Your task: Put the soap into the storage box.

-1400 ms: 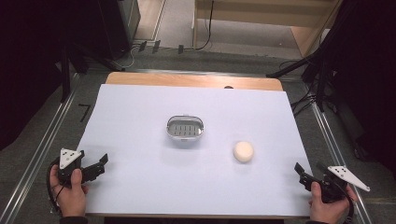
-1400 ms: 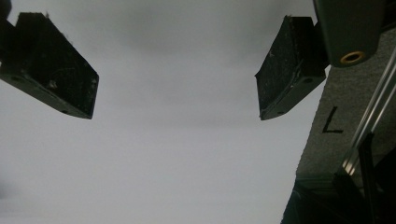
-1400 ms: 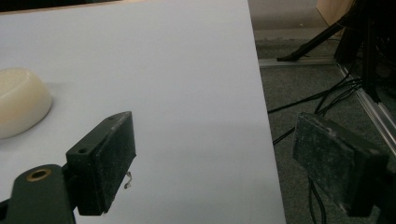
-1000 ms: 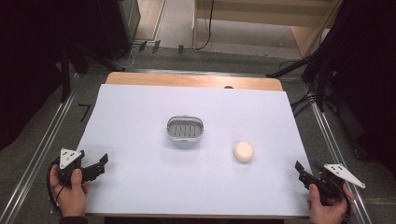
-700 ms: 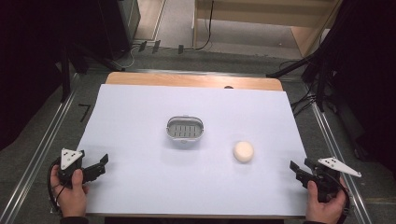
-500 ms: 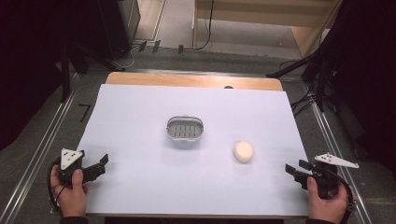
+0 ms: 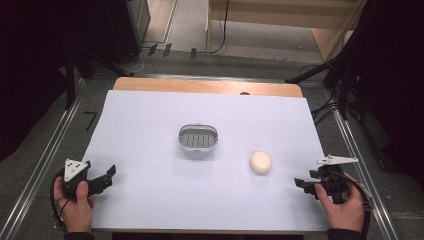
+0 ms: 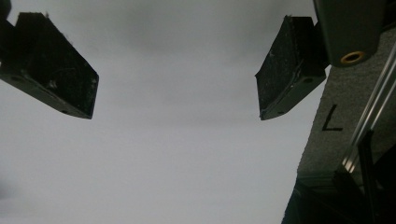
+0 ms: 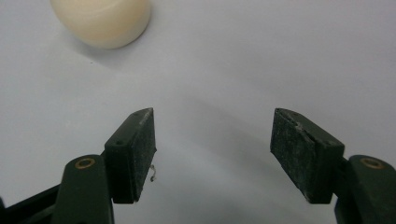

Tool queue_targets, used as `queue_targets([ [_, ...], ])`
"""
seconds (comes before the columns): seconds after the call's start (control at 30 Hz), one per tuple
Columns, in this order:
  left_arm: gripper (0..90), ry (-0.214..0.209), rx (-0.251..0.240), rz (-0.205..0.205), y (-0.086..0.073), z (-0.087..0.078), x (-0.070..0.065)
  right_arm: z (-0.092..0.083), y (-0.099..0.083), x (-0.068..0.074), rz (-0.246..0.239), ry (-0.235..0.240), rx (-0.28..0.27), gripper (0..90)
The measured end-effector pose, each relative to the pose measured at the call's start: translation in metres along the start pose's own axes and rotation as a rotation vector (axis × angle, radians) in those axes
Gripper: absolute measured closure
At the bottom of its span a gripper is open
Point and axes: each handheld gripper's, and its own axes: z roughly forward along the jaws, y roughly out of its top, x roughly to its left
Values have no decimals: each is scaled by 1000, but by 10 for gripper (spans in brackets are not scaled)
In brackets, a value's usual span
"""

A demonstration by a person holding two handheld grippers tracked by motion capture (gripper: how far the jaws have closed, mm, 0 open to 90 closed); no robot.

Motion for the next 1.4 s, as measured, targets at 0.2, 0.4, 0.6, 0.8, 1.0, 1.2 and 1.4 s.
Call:
queue_targets([
  [0.2,140,2,0,0,0,0,0,5,15,6,-51,-1,71,288],
  [0.4,140,5,-1,1,0,0,0,11,27,13,-86,19,141,280],
  [0.6,140,5,-2,3,0,0,-1,17,37,20,-109,31,174,259],
  [0.8,140,4,-2,2,0,0,-1,23,47,30,-139,28,188,223],
  [1.0,140,4,-2,2,0,0,-1,31,57,41,-162,25,204,200],
  [1.2,140,4,-2,2,0,0,0,36,63,46,-173,29,211,190],
  [1.4,140,2,-1,2,0,1,0,41,69,51,-187,37,212,148],
])
